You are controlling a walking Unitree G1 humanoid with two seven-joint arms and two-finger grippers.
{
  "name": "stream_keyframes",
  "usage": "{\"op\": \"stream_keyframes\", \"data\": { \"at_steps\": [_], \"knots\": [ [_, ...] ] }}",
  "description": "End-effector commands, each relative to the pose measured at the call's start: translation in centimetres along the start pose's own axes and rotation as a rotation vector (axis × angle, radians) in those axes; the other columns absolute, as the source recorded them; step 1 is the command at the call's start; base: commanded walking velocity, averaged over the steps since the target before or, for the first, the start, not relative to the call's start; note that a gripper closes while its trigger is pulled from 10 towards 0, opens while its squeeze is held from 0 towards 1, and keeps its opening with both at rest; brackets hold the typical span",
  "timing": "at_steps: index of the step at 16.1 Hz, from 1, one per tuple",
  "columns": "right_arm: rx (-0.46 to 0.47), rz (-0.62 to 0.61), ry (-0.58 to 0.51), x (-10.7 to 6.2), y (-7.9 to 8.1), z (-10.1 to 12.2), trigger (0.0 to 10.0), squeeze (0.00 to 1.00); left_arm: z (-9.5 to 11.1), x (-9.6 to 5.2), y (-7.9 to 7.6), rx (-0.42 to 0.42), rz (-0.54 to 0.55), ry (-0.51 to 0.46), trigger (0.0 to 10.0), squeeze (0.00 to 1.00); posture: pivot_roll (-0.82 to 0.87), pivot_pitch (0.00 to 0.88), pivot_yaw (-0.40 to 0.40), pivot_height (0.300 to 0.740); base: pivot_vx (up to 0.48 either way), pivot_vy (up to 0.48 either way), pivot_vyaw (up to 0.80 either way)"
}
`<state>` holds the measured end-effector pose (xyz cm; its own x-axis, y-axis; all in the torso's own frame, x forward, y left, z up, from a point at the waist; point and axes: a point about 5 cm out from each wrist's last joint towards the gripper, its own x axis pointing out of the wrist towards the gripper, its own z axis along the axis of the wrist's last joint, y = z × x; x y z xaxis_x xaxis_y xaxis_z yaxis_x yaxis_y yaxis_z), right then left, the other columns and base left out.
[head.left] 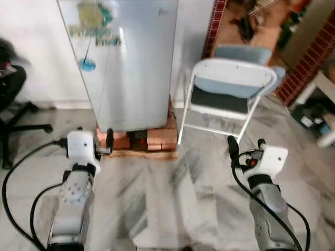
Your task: Restocking fridge
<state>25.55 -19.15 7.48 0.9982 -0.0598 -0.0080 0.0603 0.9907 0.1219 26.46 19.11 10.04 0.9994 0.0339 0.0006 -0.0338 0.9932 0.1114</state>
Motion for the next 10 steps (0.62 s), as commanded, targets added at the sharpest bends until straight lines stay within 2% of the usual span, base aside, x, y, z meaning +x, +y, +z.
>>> {"op": "stream_keyframes", "data": {
  "at_steps": [1, 5, 8, 10],
  "knots": [
    [-0.002, 0.011, -0.025, 0.1, 0.5, 0.5, 10.0, 0.00, -0.1, -0.1, 0.3, 0.002, -0.003, 0.012, 10.0, 0.00, 0.10, 0.082, -0.022, 0.740, 0.000, 0.480, -0.80],
    [-0.002, 0.004, -0.012, -0.4, 0.6, 0.0, 10.0, 0.00, -0.4, -0.4, 0.1, -0.030, -0.041, 0.042, 10.0, 0.00, 0.10, 0.092, -0.021, 0.740, 0.000, 0.480, -0.80],
    [-0.006, -0.040, -0.013, -1.0, -0.1, -0.1, 10.0, 0.00, -1.1, -0.9, -0.5, -0.030, -0.082, 0.074, 10.0, 0.00, 0.09, 0.093, 0.004, 0.740, 0.000, 0.480, -0.80],
    [0.000, -0.062, -0.019, -1.0, -0.4, 0.1, 10.0, 0.00, -0.9, -0.5, -0.7, -0.013, -0.104, 0.077, 10.0, 0.00, 0.09, 0.089, 0.011, 0.740, 0.000, 0.480, -0.80]
  ]
}}
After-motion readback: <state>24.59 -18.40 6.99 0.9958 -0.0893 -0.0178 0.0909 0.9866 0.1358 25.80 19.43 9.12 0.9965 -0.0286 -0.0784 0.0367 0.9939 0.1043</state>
